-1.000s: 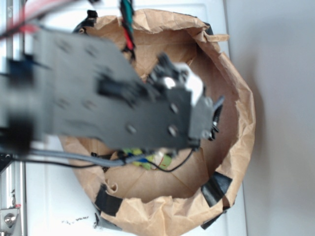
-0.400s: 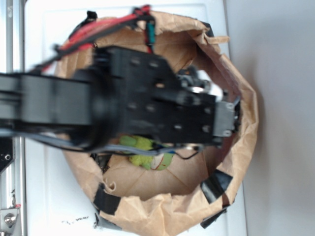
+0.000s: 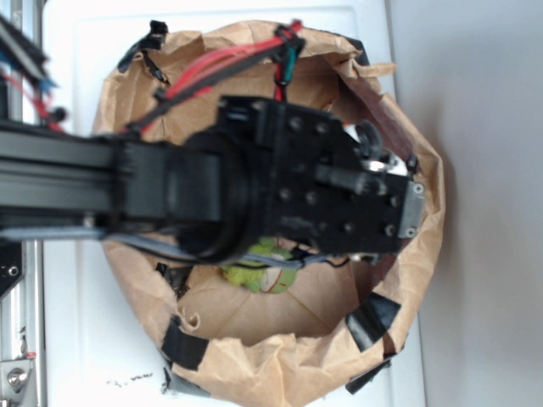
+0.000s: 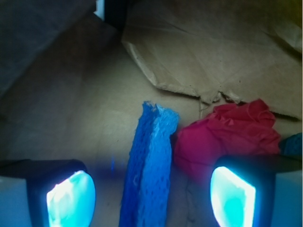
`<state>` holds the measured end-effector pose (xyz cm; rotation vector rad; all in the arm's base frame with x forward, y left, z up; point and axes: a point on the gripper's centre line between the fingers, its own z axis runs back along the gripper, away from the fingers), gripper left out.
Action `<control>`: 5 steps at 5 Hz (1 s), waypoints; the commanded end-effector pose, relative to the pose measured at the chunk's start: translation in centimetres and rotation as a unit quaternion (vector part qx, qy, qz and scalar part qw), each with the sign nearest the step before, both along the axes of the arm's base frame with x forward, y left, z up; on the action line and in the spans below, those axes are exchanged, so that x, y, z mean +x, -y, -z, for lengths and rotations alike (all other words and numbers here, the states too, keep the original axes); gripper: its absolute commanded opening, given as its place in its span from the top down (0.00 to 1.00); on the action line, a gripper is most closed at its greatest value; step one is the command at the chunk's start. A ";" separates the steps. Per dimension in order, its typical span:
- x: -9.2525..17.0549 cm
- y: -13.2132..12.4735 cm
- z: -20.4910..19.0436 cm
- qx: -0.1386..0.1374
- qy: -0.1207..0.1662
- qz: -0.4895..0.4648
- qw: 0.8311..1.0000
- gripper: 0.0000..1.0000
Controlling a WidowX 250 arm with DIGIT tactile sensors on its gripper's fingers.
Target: Grab the blue sponge.
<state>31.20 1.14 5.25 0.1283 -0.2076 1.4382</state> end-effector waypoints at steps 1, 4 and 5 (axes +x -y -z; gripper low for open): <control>0.0 0.6 -0.7 0.007 -0.040 -0.061 0.997 0.00; -4.4 0.3 -6.4 -0.065 -0.025 -0.016 0.997 0.00; -4.4 0.9 -5.7 -0.087 0.032 -0.053 0.994 0.00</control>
